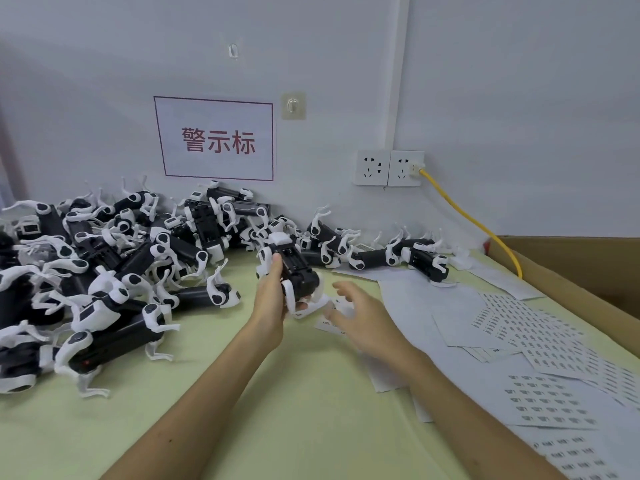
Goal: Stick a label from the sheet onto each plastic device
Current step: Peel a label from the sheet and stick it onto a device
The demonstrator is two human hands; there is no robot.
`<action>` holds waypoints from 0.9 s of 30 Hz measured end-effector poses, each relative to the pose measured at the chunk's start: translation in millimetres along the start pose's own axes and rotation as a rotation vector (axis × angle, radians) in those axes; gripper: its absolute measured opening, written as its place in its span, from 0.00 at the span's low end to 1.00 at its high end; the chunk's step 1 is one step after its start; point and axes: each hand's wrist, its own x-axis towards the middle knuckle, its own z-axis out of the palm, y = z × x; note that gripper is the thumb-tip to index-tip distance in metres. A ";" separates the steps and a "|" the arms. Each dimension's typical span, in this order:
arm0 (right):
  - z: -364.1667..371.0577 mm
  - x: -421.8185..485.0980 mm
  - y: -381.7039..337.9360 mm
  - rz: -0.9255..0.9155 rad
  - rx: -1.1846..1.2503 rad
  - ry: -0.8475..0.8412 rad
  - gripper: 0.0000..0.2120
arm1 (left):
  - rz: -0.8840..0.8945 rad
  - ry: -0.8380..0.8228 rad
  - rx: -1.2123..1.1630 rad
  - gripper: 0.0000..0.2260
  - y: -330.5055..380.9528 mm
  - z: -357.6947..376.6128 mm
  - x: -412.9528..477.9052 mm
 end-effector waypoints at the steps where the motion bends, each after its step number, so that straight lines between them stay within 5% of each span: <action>1: 3.5 -0.7 4.0 0.013 -0.134 -0.059 0.25 | -0.006 0.020 0.003 0.17 0.0 -1.5 1.9; 5: 11.9 1.0 10.6 0.023 -0.387 -0.105 0.24 | -0.021 0.071 0.039 0.19 -3.7 -5.2 7.8; 11: 6.8 3.3 15.1 0.046 -0.291 -0.048 0.25 | -0.052 0.103 0.040 0.21 -6.6 -7.1 11.9; 16: -2.5 4.4 18.2 0.175 -0.419 -0.068 0.36 | -0.046 0.129 0.037 0.18 -6.0 -6.2 11.8; 27: -5.1 2.6 15.2 0.112 -0.245 -0.017 0.29 | -0.200 -0.042 -0.130 0.09 -0.3 -9.0 4.1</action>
